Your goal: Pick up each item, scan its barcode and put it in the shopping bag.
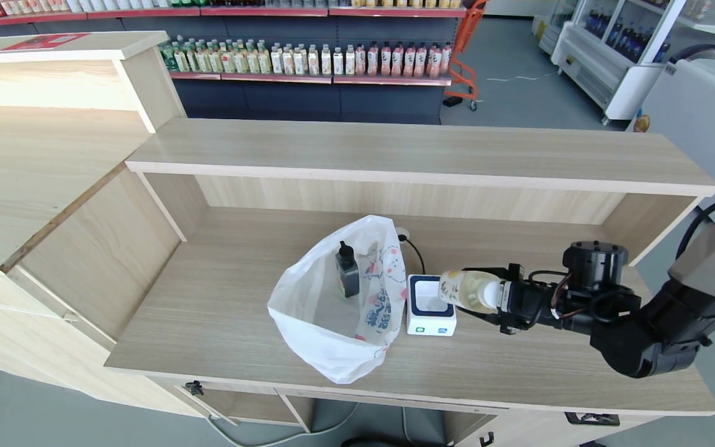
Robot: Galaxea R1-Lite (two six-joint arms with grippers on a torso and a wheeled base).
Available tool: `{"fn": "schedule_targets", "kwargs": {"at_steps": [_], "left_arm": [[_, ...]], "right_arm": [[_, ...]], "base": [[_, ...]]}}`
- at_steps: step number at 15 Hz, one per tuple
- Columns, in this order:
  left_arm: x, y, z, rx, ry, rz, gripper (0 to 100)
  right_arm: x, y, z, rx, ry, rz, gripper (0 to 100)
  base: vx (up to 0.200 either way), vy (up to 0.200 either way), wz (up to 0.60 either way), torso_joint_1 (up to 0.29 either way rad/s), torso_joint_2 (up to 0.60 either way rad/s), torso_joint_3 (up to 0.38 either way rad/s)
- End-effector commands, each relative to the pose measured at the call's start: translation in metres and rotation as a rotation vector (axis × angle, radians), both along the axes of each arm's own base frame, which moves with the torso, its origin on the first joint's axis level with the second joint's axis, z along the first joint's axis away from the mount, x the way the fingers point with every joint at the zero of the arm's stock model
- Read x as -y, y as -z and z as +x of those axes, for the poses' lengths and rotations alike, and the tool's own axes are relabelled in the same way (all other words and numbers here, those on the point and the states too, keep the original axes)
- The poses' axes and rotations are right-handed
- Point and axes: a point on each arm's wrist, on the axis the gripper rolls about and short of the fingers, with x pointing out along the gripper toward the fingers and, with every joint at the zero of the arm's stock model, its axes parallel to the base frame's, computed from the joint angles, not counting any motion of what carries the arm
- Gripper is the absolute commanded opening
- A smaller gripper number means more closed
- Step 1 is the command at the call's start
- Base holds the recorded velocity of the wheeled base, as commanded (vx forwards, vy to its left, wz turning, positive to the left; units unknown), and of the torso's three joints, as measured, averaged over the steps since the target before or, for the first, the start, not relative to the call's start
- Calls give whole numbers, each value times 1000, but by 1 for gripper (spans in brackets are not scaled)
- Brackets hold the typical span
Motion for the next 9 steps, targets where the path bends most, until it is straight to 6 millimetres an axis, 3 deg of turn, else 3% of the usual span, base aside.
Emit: {"fn": "schedule_targets", "kwargs": {"at_steps": [1,9], "left_arm": [[0,0,0,0,0,0,100],[0,0,0,0,0,0,100]], "right_arm": [[-2,10,7,-5,-18,3,0],[-7,29,31,40,-107,33,0]], "base": [[0,0,0,0,0,0],[0,0,0,0,0,0]]}}
